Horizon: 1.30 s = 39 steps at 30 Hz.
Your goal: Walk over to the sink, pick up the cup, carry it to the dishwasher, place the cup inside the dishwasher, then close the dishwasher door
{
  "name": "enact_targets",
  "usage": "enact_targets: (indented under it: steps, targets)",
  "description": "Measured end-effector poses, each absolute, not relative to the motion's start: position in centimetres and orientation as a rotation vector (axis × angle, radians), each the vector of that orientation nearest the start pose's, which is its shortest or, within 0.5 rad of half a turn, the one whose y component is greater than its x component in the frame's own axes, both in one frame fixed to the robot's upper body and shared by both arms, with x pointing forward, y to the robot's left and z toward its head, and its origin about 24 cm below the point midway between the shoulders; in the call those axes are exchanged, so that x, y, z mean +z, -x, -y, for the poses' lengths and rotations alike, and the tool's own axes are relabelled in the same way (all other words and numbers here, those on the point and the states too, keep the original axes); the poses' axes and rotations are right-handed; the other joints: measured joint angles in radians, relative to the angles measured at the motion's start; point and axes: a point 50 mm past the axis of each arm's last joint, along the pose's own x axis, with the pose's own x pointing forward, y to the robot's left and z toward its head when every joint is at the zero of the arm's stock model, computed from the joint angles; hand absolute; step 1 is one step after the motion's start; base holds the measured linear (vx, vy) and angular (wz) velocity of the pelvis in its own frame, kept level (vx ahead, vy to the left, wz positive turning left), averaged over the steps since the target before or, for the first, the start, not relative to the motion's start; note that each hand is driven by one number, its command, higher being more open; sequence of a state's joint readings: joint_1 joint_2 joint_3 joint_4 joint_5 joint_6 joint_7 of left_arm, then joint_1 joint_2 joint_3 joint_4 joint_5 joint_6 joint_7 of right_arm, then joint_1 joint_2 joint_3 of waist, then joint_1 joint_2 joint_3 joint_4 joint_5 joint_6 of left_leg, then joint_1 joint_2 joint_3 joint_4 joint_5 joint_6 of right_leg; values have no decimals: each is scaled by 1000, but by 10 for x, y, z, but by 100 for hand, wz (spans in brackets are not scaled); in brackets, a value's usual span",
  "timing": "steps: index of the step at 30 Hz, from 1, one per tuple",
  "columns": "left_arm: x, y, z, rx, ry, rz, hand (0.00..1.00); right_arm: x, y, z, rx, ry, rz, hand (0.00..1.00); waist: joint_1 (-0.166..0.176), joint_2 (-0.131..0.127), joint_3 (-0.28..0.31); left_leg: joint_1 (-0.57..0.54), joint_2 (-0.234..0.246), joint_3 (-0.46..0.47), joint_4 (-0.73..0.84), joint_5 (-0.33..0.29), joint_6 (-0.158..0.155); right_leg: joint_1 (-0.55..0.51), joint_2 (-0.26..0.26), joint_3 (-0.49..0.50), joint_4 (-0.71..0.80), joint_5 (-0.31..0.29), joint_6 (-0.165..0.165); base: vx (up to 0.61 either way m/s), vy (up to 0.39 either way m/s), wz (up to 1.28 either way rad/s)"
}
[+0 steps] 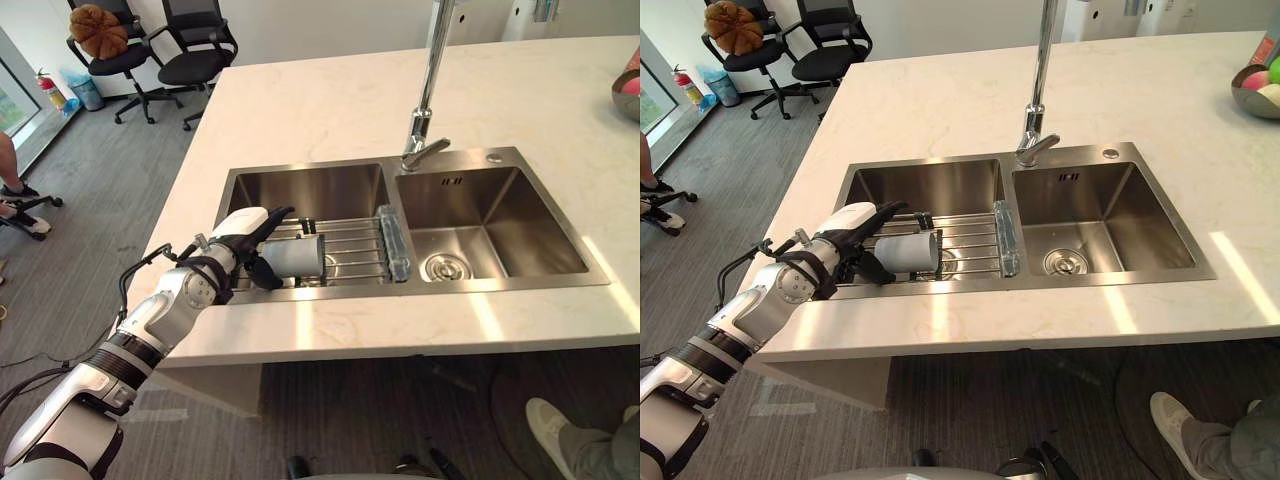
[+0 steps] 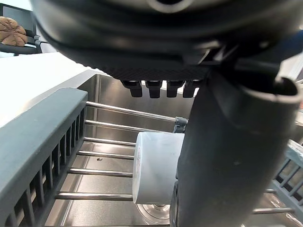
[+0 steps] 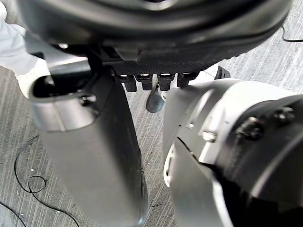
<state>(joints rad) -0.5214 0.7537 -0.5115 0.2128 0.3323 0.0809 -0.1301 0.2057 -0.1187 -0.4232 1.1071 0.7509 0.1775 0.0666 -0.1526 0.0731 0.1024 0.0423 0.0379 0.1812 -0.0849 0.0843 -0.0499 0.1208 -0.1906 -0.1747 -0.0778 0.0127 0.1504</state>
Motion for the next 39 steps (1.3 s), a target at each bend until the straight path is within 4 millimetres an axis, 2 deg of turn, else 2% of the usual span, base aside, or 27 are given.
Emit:
enact_targets:
  steps: [6, 10, 15, 21, 34, 35, 39]
  targets:
    - [113, -331, -190, -430, -1251, -5, 100, -169, -13, 227, -859, -878, -1134, 100, -2, 5, 4, 4, 2, 1, 0, -6, -5, 0, 0, 2, 2, 1, -2, -52, -12, -2]
    - [120, -337, -191, -496, -1273, -121, 100, -169, -15, 226, -876, -896, -1125, 100, -2, 5, 9, 7, 6, 6, 0, -9, -8, -1, 4, 6, 1, 1, -2, -9, -16, -3]
    - [123, -339, -192, -525, -1321, -181, 100, -168, -20, 228, -879, -891, -1107, 100, -10, 7, 13, 11, 15, 16, 0, -11, -9, -1, 13, 6, -2, 2, -4, 13, -29, -7]
    - [114, -343, -197, -543, -1369, -260, 100, -168, -24, 229, -864, -874, -1101, 100, -40, 16, 19, 15, 16, 23, 0, -17, -10, 0, 14, 6, -5, 2, -4, 5, -21, -4]
    - [108, -346, -191, -556, -1417, -282, 100, -167, -23, 230, -853, -856, -1112, 100, -57, 32, 32, 28, 22, 43, 0, -25, -14, 2, 17, 16, -5, 1, -6, -12, -14, -4]
    - [108, -346, -190, -561, -1415, -288, 0, -167, -23, 230, -853, -856, -1113, 100, -57, 32, 32, 29, 22, 45, 0, -27, -14, 2, 17, 16, -5, 1, -6, -2, -20, -7]
    - [110, -349, -187, -570, -1440, -317, 0, -167, -24, 230, -843, -850, -1115, 100, -59, 30, 36, 31, 23, 50, 0, -29, -14, 2, 18, 17, -5, 1, -6, -5, -17, -3]
